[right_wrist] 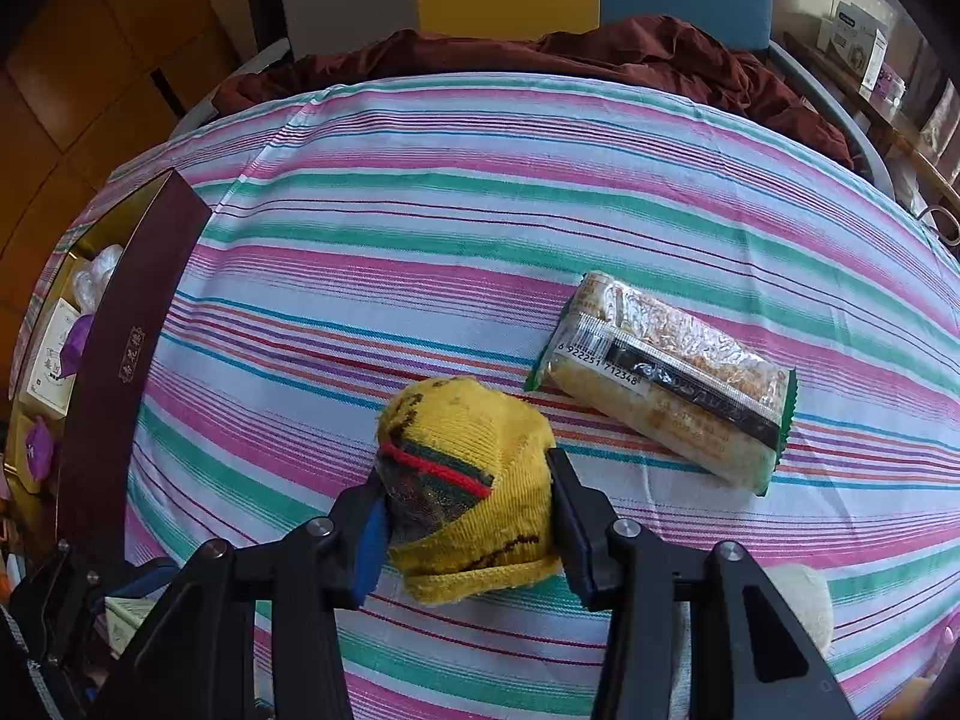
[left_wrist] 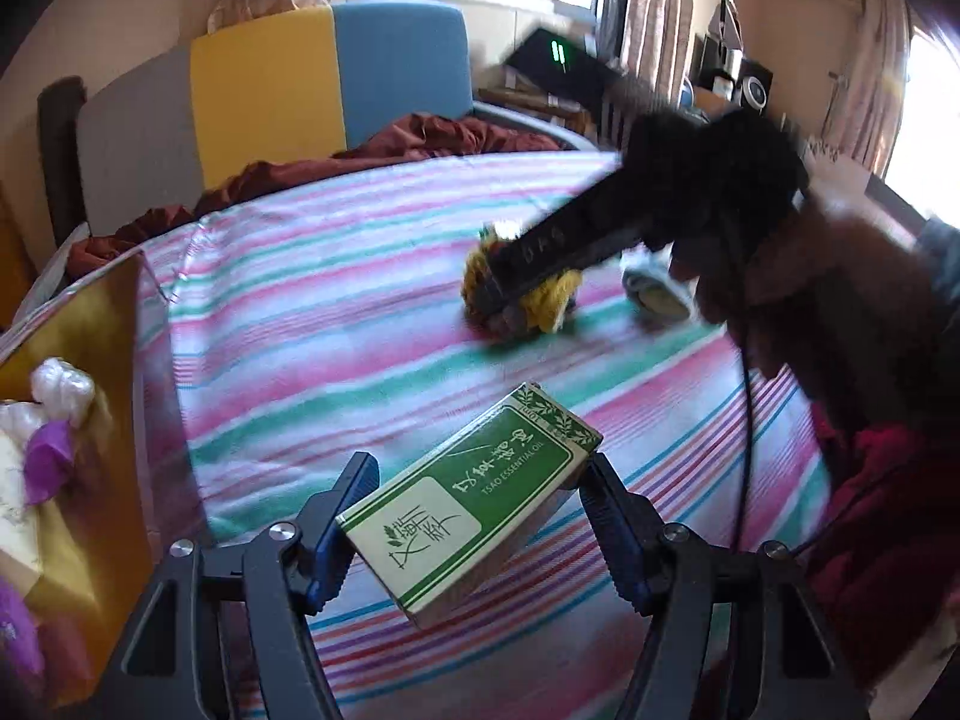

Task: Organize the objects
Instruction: 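Carry the green tea box into the gold tray and open the left tool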

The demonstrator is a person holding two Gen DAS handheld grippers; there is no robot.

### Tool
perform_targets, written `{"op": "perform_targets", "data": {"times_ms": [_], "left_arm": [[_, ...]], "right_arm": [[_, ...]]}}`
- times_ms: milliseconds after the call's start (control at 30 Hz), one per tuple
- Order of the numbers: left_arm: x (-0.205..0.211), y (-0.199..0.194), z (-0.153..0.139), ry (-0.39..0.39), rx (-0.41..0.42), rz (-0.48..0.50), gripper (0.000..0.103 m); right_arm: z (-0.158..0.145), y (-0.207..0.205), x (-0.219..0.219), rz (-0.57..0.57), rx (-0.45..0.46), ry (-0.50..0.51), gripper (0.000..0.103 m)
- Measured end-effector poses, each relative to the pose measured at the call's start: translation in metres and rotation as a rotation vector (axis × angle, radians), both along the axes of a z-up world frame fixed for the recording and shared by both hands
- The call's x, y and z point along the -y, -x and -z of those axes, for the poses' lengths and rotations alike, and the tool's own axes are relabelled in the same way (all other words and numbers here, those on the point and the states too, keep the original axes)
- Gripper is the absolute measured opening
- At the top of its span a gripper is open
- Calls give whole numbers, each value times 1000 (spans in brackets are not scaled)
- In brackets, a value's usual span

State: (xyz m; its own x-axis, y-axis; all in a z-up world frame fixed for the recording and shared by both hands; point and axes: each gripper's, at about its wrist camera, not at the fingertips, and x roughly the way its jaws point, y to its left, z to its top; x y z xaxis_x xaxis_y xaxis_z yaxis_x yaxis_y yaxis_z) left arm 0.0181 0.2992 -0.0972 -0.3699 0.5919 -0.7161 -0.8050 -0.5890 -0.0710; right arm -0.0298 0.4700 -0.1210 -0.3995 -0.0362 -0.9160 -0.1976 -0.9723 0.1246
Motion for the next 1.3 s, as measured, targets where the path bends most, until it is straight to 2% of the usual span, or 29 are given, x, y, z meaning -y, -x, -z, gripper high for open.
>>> {"op": "perform_targets", "data": {"times_ms": [100,233,400,500,733,867,1167,1300], "left_arm": [[20,7,-27,-51,5,-45,70],[60,43,-50,-106,75,-183,70],[109,111,-48,-138,221,-372,70],[123,138,-45,-112,242,-439,70],[113,183,-39,-67,244,-472,70],[107,214,-22,-67,331,-521,70],[104,254,4,-114,485,-640,71],[101,265,12,-104,496,-681,71]], "right_arm": [[0,0,1,-5,-2,-14,47],[0,0,3,-5,-2,-21,47],[-1,-1,3,-8,-1,-35,47],[-2,0,4,-10,0,-41,47],[-3,0,4,-16,2,-49,48],[-3,1,5,-15,5,-49,48],[-3,3,8,-21,10,-56,48],[-3,4,9,-22,11,-61,48]]}}
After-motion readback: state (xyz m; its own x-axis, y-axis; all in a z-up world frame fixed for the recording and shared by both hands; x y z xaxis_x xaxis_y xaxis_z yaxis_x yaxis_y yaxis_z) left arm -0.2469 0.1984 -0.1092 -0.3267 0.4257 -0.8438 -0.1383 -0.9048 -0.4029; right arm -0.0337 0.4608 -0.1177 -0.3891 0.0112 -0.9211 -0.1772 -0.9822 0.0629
